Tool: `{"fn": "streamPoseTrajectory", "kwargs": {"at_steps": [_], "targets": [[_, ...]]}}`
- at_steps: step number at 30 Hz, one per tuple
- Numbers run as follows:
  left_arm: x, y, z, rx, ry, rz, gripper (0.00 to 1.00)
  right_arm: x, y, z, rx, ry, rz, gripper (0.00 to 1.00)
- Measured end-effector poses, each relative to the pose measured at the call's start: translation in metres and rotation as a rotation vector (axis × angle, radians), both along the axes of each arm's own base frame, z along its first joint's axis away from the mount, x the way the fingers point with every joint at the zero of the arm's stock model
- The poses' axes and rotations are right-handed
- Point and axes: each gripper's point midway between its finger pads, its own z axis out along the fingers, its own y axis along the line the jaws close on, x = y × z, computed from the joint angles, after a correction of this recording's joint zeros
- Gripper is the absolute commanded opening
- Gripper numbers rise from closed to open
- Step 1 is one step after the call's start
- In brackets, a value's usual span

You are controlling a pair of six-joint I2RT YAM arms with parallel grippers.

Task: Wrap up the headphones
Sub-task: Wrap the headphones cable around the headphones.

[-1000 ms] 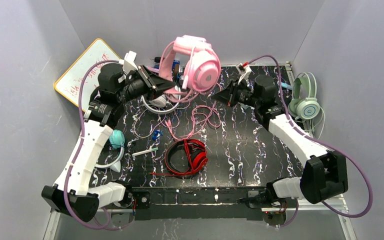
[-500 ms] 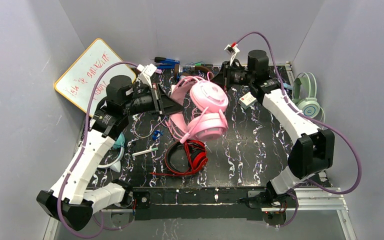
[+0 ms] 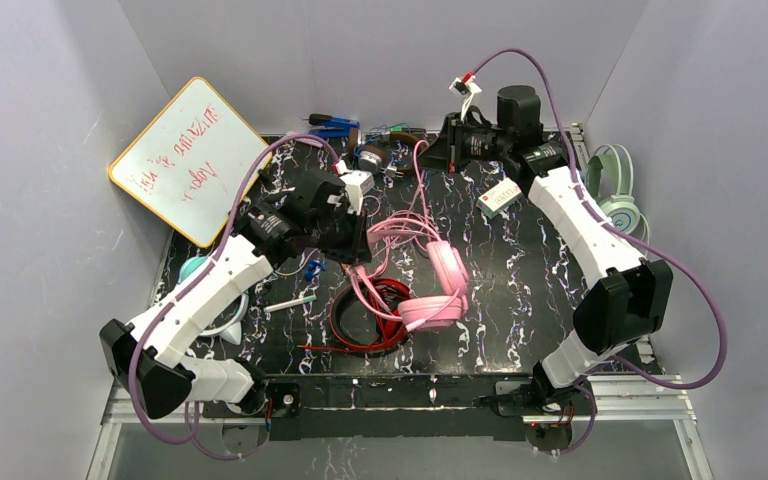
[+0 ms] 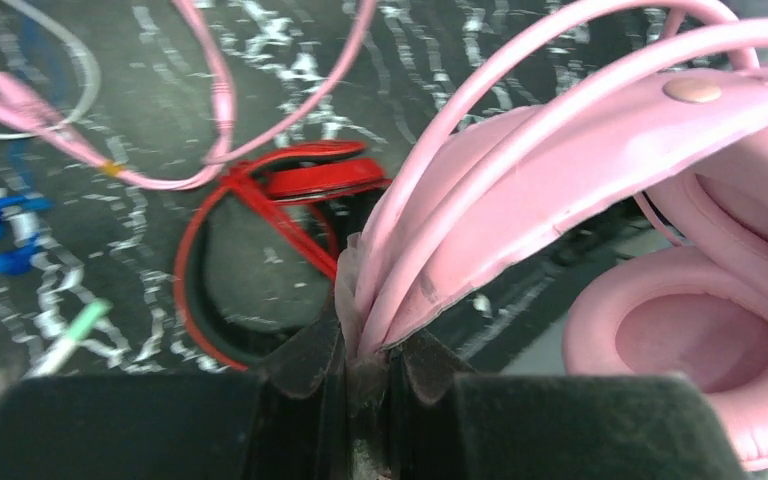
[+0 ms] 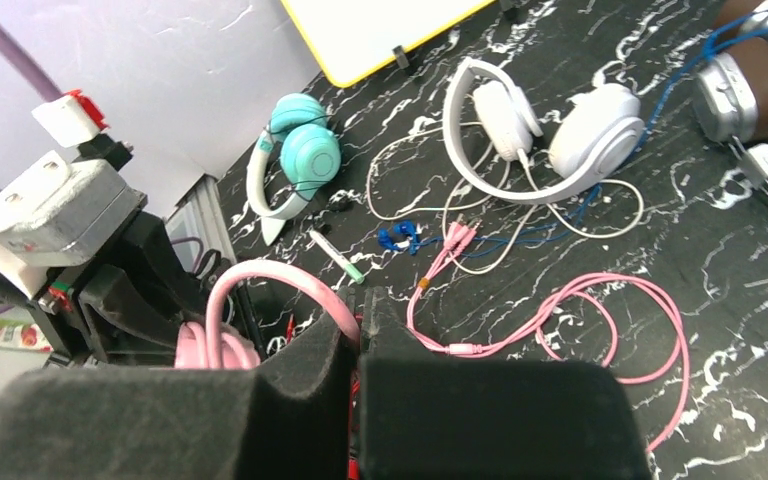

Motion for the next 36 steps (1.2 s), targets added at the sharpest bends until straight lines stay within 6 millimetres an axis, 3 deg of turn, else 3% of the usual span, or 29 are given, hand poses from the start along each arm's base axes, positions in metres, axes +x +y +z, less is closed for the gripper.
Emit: {"fn": "streamPoseTrajectory", "kwargs": {"at_steps": [4, 11, 18, 23, 29, 33, 36], "targets": [[0.021, 0.025, -0.007, 0.176, -0.092, 0.095, 0.0, 0.007, -0.006, 0.003, -0.051, 0.005, -0.055, 0.01], [0.061, 0.094, -0.005, 0.5, -0.264, 0.373, 0.0, 0.002, -0.013, -0.001, -0.108, 0.048, -0.08, 0.01], [0.086, 0.145, 0.026, 0.727, -0.427, 0.602, 0.0, -0.021, -0.01, -0.004, -0.095, 0.132, 0.006, 0.01], [0.102, 0.156, 0.043, 0.794, -0.501, 0.72, 0.0, -0.044, 0.005, 0.006, -0.039, 0.178, 0.107, 0.01], [0.114, 0.151, 0.041, 0.744, -0.518, 0.823, 0.0, -0.091, 0.051, 0.016, -0.009, 0.206, 0.262, 0.01], [0.122, 0.147, 0.043, 0.657, -0.519, 0.922, 0.0, -0.118, 0.072, 0.011, -0.012, 0.249, 0.327, 0.01], [0.134, 0.15, 0.034, 0.554, -0.445, 1.004, 0.0, -0.124, 0.077, -0.002, -0.023, 0.293, 0.312, 0.05]]}}
